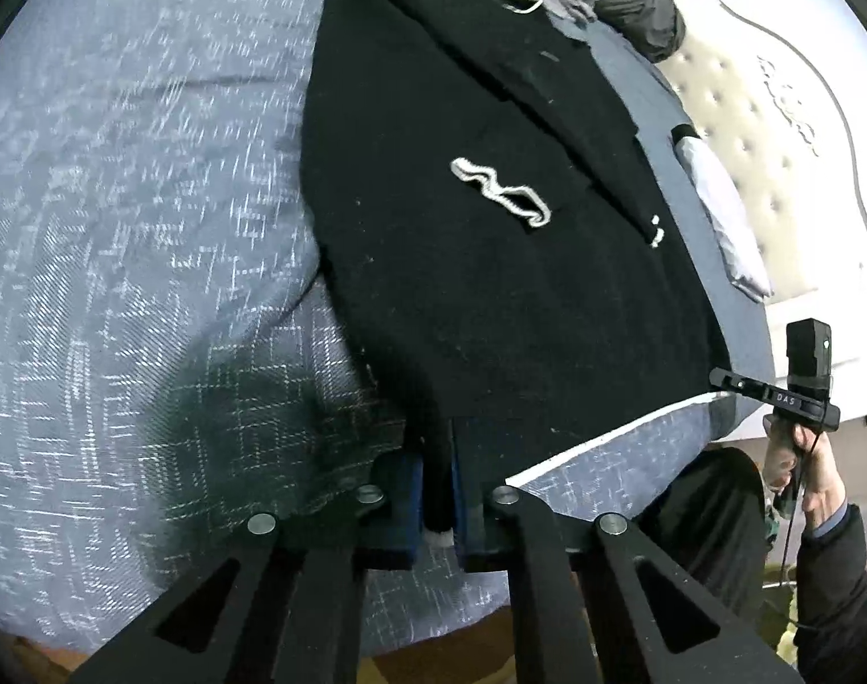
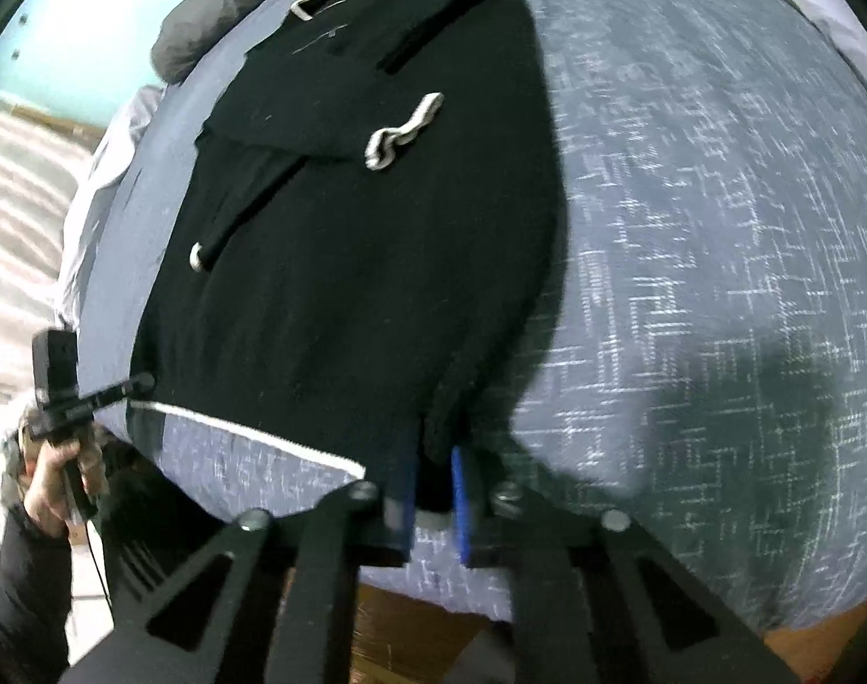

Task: Fold clothes
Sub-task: 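Grasp the sweatshirt hem with both tools and lift it toward the collar, then lift the held hem with both tools and carry it toward the collar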

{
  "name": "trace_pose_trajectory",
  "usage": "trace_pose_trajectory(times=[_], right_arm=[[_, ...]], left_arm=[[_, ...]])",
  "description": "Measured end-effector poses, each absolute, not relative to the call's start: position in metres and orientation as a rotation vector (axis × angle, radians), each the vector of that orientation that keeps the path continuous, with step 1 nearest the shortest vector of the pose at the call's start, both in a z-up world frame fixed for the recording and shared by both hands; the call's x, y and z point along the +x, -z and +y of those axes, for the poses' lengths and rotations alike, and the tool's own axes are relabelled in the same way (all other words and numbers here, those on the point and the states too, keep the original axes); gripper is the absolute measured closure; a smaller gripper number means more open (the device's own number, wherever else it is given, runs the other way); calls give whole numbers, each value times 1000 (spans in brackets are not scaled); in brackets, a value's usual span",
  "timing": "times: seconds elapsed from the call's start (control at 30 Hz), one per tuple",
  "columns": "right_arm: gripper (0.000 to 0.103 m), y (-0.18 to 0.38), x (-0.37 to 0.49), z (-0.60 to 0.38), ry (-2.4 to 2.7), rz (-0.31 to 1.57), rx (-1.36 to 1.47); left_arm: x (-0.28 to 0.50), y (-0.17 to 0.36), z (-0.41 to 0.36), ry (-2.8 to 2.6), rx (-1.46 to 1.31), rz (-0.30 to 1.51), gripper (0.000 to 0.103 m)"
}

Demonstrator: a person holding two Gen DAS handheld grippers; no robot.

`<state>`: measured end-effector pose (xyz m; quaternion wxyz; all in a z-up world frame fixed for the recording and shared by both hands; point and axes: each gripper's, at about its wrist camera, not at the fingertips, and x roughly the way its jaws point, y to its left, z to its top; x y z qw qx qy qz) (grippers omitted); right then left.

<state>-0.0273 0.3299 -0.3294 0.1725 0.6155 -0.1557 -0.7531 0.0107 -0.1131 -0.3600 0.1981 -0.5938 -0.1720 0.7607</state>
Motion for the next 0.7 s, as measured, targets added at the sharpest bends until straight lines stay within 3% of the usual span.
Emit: trace_pose_trajectory(times=[0.7], right_arm=[[98, 217, 21, 322, 2232, -339, 1440]], left_arm=[[53, 246, -138, -2199, -1430, -328, 97]])
